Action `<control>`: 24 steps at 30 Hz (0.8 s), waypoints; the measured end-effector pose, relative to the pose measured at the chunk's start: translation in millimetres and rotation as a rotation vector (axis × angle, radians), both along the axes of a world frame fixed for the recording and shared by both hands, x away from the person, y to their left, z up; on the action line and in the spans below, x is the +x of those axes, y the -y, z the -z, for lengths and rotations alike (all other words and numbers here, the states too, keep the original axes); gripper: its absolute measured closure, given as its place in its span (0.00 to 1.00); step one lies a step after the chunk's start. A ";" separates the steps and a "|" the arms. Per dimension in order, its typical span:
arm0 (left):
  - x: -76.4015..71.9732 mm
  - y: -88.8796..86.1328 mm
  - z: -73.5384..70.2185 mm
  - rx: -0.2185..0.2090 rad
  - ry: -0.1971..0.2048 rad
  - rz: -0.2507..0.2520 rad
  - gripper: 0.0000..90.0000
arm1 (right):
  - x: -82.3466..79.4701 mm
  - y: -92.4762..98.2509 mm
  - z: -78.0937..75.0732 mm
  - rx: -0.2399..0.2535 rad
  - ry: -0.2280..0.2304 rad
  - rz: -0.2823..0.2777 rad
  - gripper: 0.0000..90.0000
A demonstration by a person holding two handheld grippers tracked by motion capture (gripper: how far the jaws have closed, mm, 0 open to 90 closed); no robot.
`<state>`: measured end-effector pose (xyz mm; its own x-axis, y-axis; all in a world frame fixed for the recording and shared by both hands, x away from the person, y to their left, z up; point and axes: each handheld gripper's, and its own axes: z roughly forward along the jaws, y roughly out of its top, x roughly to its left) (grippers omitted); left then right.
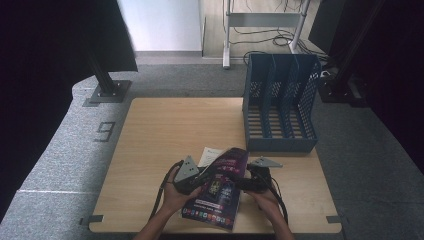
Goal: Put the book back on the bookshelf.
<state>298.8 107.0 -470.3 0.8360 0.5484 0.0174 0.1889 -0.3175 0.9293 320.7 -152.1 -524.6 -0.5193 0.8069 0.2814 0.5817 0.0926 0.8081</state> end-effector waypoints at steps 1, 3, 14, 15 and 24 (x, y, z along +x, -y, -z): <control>0.0 0.2 0.1 0.001 0.000 0.000 0.97 | 0.2 -2.0 0.8 -0.004 -0.006 -0.004 0.12; -0.1 0.3 0.3 0.002 0.000 0.000 0.97 | 0.3 -2.6 1.1 -0.004 -0.008 -0.005 0.12; 1.5 -2.4 3.2 -0.004 -0.012 0.000 0.97 | -1.2 -3.5 -0.2 0.002 -0.011 0.010 0.15; 2.6 -4.1 4.6 -0.003 -0.017 -0.005 0.97 | -1.6 -3.3 -1.0 0.006 -0.009 0.011 0.16; 12.1 -8.6 18.7 0.018 -0.076 -0.031 0.97 | -2.8 -5.5 -3.1 0.005 -0.003 0.001 0.17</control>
<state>310.9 115.6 -489.0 0.8181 0.5739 -0.0355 0.2686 -0.3269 0.9061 317.9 -146.6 -521.5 -0.5175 0.8061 0.2871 0.5842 0.0877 0.8068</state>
